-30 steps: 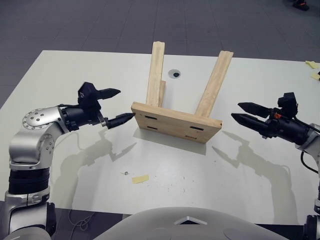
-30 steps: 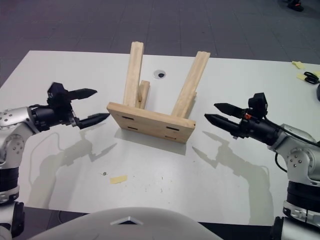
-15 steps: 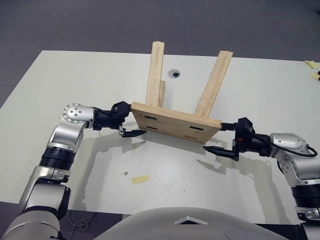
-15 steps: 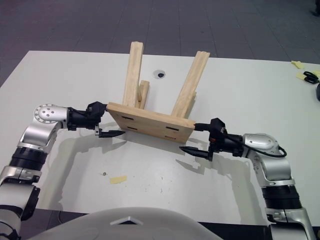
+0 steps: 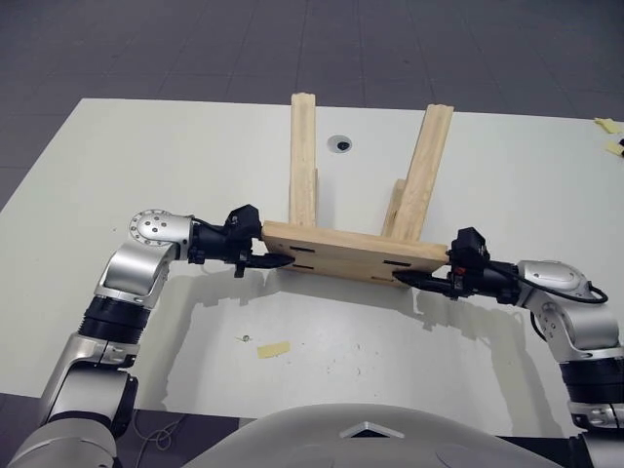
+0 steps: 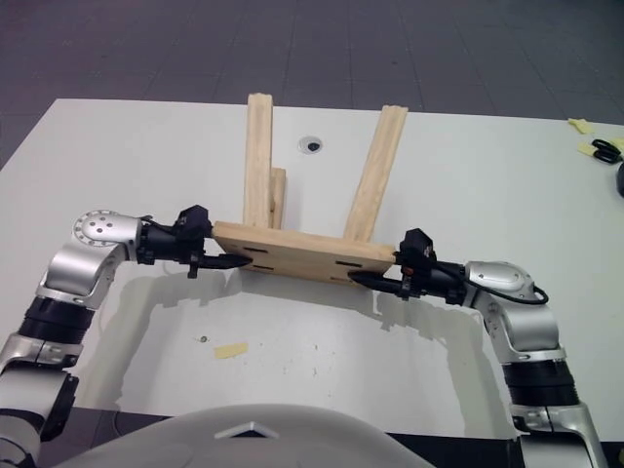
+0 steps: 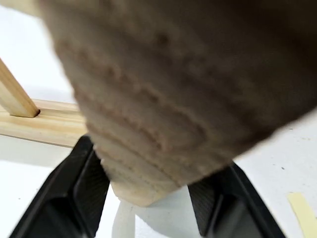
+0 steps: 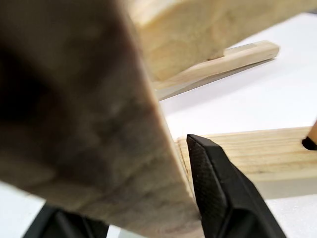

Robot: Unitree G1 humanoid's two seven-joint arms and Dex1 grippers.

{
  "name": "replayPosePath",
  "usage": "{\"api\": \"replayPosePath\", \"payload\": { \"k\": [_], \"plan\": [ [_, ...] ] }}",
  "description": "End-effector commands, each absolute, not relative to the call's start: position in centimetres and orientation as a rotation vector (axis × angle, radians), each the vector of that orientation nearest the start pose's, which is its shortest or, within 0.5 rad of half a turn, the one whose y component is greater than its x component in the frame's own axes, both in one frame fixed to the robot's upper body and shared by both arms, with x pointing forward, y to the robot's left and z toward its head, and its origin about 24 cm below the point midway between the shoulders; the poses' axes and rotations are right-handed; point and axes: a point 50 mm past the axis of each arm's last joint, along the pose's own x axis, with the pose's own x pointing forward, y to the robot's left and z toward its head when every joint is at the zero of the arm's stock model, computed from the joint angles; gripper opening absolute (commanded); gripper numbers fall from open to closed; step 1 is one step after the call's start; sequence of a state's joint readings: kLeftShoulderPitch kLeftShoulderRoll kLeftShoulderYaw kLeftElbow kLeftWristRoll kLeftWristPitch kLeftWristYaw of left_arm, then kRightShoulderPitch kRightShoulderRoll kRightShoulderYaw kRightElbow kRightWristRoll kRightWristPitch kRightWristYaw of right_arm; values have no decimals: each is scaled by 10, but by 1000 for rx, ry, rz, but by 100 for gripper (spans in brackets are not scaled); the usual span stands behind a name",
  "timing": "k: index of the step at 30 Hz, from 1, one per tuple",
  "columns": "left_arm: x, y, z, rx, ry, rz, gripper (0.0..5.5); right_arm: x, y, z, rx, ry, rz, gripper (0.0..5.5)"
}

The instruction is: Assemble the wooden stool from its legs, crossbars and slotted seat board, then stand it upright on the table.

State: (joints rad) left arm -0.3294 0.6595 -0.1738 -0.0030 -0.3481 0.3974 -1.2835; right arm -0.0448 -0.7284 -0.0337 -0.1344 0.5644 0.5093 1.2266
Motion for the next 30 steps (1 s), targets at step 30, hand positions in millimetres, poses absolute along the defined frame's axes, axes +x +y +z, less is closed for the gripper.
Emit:
{"api": "replayPosePath", "payload": {
  "k": [30],
  "plan": [
    [334,190,212,-1081,100,-318,224,300,-212,202,1133,-94,380,368]
  ]
}}
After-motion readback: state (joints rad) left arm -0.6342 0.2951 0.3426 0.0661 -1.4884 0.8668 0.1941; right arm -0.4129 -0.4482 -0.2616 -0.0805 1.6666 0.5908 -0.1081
